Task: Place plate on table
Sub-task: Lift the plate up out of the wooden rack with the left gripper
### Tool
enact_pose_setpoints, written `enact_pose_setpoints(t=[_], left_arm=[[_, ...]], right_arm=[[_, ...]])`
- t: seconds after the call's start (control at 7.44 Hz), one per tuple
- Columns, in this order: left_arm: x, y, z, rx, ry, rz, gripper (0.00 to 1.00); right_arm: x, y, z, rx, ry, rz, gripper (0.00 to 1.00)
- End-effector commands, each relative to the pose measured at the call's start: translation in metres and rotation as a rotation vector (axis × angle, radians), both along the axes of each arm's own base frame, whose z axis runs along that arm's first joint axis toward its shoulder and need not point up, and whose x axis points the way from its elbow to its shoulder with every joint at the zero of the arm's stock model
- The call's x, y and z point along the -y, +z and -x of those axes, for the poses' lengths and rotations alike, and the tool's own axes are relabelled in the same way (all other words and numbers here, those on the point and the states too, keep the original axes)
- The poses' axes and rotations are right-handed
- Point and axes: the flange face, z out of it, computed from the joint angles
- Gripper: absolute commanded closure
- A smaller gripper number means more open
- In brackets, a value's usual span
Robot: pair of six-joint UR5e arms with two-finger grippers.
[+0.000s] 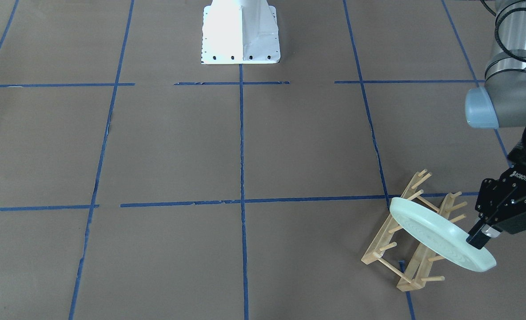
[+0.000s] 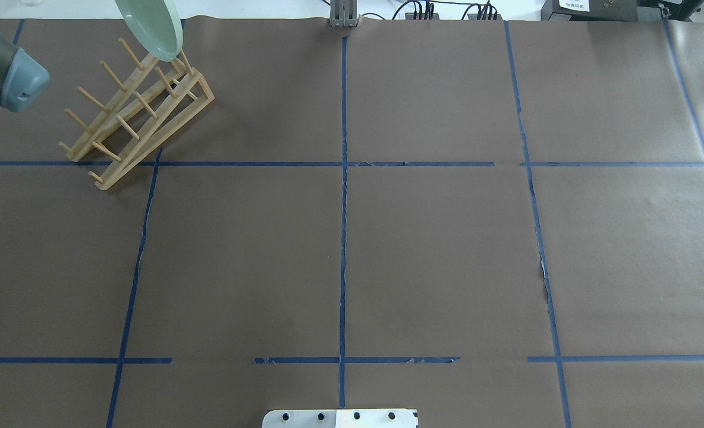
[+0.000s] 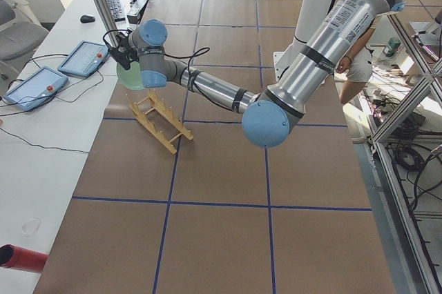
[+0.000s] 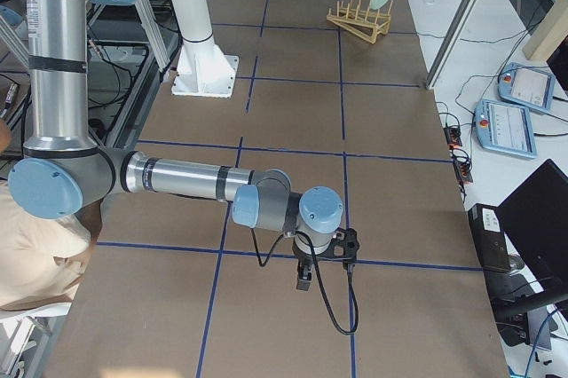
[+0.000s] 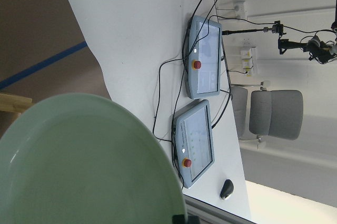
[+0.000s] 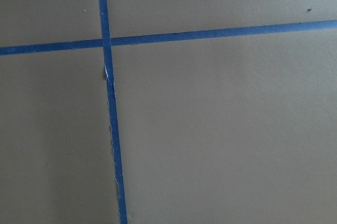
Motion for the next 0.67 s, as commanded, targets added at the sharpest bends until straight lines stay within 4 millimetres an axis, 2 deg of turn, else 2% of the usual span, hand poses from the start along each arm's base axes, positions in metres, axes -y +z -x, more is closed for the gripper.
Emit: enact_pose_setpoints(t=[0.0, 0.13, 0.27, 0.4, 0.54], left_arm=[[-0.027, -0.051, -0.002, 0.058, 0.153, -0.001, 1.00], [-0.046, -0.065, -0.035, 0.144, 0.230, 0.001, 1.00], [-0.070, -0.076, -0.083, 0.247, 0.338, 0.009, 1.00], [-0.088, -0.082, -0.114, 0.356, 0.389, -0.007, 1.00], [-0.107, -0.079, -0.174, 0.497, 0.413, 0.024, 1.00]], right_arm=[[0.000, 0.000, 0.000, 0.000, 0.000, 0.000, 0.00], [0.000, 0.000, 0.000, 0.000, 0.000, 0.000, 0.00], [0.000, 0.000, 0.000, 0.000, 0.000, 0.000, 0.00], [0.000, 0.000, 0.000, 0.000, 0.000, 0.000, 0.00], [0.000, 0.000, 0.000, 0.000, 0.000, 0.000, 0.00]])
